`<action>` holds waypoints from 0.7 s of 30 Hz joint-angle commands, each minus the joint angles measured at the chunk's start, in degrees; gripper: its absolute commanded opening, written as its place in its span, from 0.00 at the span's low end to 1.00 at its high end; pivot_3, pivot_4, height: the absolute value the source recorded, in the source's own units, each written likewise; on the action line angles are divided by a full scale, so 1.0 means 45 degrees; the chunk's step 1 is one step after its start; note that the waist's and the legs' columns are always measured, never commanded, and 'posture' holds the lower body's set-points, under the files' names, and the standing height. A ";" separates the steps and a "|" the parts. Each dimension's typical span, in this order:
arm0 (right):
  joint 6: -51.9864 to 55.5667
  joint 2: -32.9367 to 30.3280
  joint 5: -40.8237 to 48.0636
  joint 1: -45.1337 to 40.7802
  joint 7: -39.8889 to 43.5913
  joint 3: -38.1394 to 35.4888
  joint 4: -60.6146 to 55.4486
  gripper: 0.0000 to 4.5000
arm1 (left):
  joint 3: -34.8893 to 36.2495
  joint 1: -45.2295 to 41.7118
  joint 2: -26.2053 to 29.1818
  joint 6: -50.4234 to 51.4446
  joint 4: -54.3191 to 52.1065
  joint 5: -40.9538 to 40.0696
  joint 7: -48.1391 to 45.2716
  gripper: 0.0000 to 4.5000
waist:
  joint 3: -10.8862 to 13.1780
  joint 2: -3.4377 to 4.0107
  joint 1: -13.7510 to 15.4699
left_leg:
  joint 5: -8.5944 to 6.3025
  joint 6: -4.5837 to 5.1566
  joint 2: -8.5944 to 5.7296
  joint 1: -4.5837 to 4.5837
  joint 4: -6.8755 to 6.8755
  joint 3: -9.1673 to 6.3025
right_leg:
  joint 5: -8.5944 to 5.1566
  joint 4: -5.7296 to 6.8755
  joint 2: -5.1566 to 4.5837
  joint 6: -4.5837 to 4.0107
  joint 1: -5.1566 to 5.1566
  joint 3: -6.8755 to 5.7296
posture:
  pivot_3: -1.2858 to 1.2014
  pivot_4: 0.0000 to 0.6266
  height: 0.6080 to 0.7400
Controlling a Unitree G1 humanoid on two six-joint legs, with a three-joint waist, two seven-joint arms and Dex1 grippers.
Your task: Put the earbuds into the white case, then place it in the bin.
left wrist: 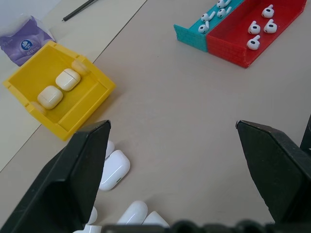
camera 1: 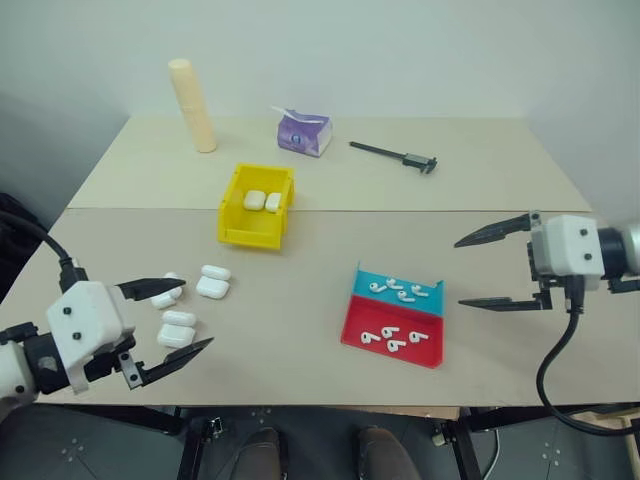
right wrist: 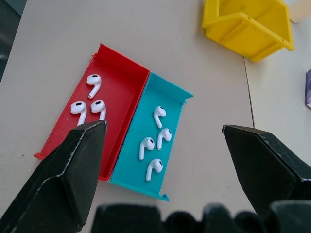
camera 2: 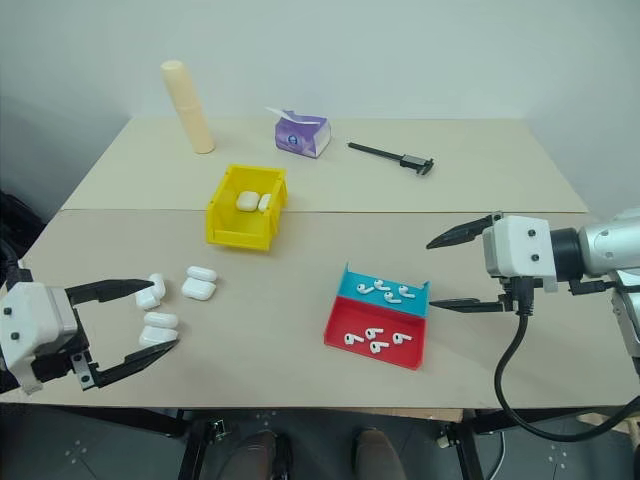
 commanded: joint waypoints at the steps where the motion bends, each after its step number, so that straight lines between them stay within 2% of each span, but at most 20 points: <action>1: -0.0215 0.0048 -0.0009 -0.0333 -0.0061 -0.0166 -0.0024 0.99 | 0.0550 0.0093 -0.0033 0.0154 -0.0419 -0.0435 -0.0003 1.00 | 0.0000 -0.0001 -0.0001 | 0.0000 0.0000 0.0000 0.0000 0.0000 -0.0001 | 0.0000 0.0000 0.0000 0.0000 0.0000 0.0000 | 0.52 0.24 1.00; 6: -0.0322 0.0084 -0.0080 -0.0565 0.0036 0.0013 0.0124 0.99 | 0.0495 0.0275 -0.0142 0.0844 -0.0988 -0.0098 0.0960 1.00 | 0.0000 0.0000 -0.0006 | 0.0000 0.0000 0.0000 0.0001 0.0000 -0.0007 | 0.0000 0.0000 0.0001 0.0000 0.0002 0.0000 | 0.52 0.24 1.00; 11: -0.0284 0.0135 -0.0105 -0.0751 0.0253 0.0132 0.0287 0.99 | -0.0330 0.0798 -0.0419 0.1702 -0.2156 0.1667 0.2911 1.00 | 0.0000 -0.0001 0.0000 | 0.0000 0.0000 0.0000 0.0001 -0.0001 -0.0012 | 0.0000 -0.0001 0.0002 -0.0001 0.0003 0.0001 | 0.52 0.24 1.00; 13: -0.0274 0.0162 -0.0112 -0.0696 0.0302 0.0163 0.0298 0.99 | -0.0618 0.0735 -0.0408 0.3007 -0.2817 0.1925 0.4077 1.00 | 0.0000 -0.0001 0.0001 | 0.0000 0.0000 -0.0002 -0.0001 -0.0001 -0.0016 | 0.0000 -0.0001 0.0001 0.0000 0.0004 0.0003 | 0.52 0.24 1.00; 15: -0.0300 0.0221 -0.0203 -0.0740 0.0300 0.0248 0.0369 0.99 | -0.0389 0.0571 0.0051 0.4277 -0.3124 0.0946 0.4905 1.00 | 0.0000 -0.0002 0.0001 | 0.0000 0.0001 -0.0001 0.0003 0.0000 -0.0027 | 0.0000 0.0000 0.0001 -0.0001 0.0008 0.0003 | 0.52 0.24 1.00; 17: -0.0287 0.0205 -0.0348 -0.0831 0.0267 0.0316 0.0395 0.99 | 0.0114 0.0184 0.0747 0.5894 -0.3152 -0.0925 0.6034 1.00 | 0.0001 -0.0002 0.0007 | 0.0000 0.0001 0.0000 0.0011 0.0000 -0.0038 | 0.0001 0.0001 0.0002 -0.0001 0.0012 0.0003 | 0.52 0.24 1.00; 20: 0.0013 0.0020 -0.0069 -0.0774 0.0420 0.0209 0.0195 0.99 | 0.0965 -0.1619 0.2248 1.0685 -0.3152 -0.4961 0.8156 1.00 | 0.0002 -0.0004 0.0040 | 0.0000 0.0001 0.0002 0.0013 0.0002 -0.0053 | 0.0001 0.0006 -0.0001 0.0000 0.0010 0.0000 | 0.52 0.24 1.00; 21: 0.0059 -0.0029 -0.0022 -0.0692 0.0456 0.0181 0.0141 0.99 | 0.0745 -0.2842 0.1987 1.2533 -0.3152 -0.5404 0.8700 1.00 | 0.0002 -0.0004 0.0023 | 0.0000 0.0001 -0.0001 0.0015 0.0003 -0.0055 | 0.0000 0.0007 -0.0005 0.0002 0.0013 -0.0001 | 0.52 0.24 1.00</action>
